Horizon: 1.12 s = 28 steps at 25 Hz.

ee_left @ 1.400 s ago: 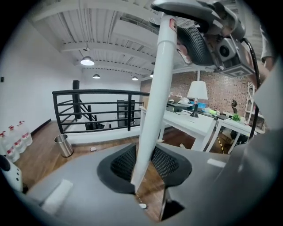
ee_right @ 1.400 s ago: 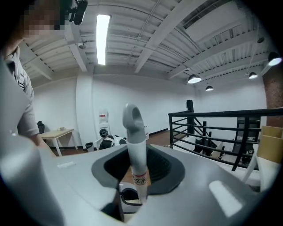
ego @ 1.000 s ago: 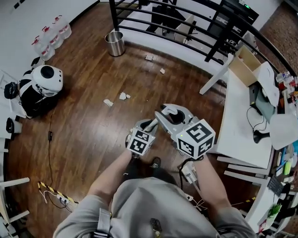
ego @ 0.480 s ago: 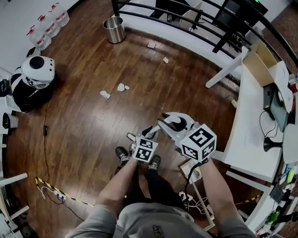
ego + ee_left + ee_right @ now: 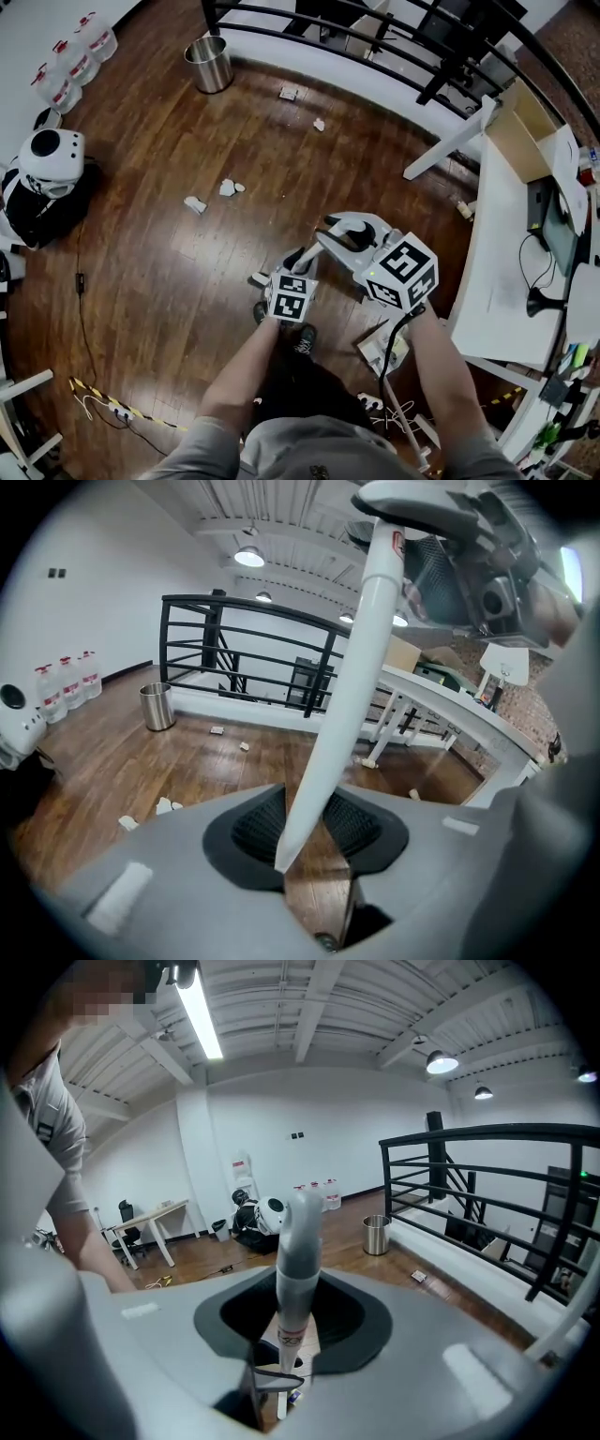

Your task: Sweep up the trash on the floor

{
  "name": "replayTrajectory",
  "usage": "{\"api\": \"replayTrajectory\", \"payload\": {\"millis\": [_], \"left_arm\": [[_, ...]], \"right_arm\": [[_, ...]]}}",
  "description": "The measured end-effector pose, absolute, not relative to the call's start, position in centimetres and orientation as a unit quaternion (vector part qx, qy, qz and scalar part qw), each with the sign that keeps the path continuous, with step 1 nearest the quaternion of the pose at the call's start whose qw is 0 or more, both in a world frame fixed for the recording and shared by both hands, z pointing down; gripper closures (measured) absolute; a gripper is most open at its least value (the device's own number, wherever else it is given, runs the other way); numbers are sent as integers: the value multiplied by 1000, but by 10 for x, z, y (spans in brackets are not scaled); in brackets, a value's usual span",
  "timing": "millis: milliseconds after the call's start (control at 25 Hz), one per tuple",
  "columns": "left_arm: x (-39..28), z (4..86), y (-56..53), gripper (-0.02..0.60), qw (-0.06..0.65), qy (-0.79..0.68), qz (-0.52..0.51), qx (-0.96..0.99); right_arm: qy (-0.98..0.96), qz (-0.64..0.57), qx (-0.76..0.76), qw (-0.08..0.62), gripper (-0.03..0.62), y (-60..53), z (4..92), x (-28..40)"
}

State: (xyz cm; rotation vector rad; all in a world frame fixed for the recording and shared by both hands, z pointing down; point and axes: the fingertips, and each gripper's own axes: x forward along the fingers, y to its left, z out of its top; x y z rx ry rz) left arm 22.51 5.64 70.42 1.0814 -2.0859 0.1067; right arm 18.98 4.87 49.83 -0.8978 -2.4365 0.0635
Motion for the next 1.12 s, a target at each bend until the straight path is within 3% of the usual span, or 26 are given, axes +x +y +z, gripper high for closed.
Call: {"api": "replayTrajectory", "payload": {"millis": [640,1120], "left_arm": [[49,692,17,453,373,-819,21,436],[-87,696,-73,449,388,-834,42,391]], "right_arm": [[-911,-17,-315,267,502,26,483,22],[-903,13,-356,240,503,-76,486,-104]]}}
